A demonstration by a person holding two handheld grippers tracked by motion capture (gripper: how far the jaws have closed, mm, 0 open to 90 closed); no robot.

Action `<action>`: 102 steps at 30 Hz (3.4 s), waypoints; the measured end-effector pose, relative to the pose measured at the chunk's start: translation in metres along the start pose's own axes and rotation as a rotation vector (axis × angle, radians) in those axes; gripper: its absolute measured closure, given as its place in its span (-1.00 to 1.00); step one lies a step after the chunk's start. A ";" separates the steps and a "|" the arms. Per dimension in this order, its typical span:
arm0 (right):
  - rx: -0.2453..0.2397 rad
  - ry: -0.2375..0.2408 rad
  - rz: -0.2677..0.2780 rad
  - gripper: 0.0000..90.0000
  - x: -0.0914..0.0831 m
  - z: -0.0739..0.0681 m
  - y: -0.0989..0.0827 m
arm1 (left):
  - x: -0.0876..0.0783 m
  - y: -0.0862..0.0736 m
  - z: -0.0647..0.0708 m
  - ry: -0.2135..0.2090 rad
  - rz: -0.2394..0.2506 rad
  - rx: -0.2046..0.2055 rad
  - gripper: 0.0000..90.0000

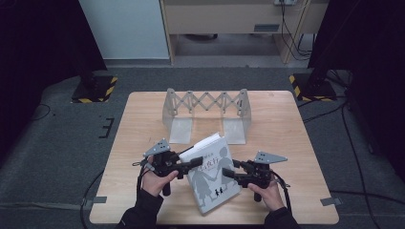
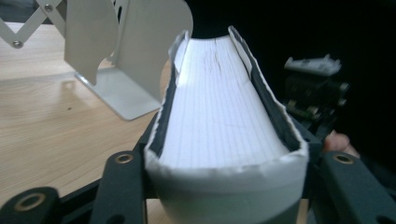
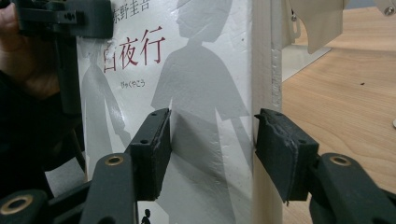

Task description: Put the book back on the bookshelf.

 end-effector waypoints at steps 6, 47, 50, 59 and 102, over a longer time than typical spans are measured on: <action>-0.017 -0.008 -0.005 0.02 -0.001 0.000 0.000 | 0.005 0.003 -0.002 -0.016 -0.014 -0.021 0.00; 0.102 -0.200 -0.004 -0.22 -0.037 0.037 -0.002 | 0.008 0.006 0.009 0.029 -0.092 -0.037 0.05; 0.105 -0.237 -0.006 -0.22 -0.045 0.043 -0.002 | 0.007 0.011 0.014 0.038 -0.092 -0.020 0.07; 0.137 -0.345 -0.062 -0.23 -0.061 0.063 -0.011 | -0.009 0.028 0.022 0.121 -0.114 0.042 0.13; 0.063 -0.634 -0.300 -0.43 -0.079 0.102 -0.043 | -0.066 0.113 -0.071 0.600 -0.020 0.044 0.13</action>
Point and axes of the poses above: each handheld gripper's, and its own axes: x roughly forward along the jaws, y roughly out of its top, z roughly to its right, the point moved 7 cm from there along x, roughly forward along the jaws, and after that the axes turned 4 degrees about y, right-handed, at the moved point
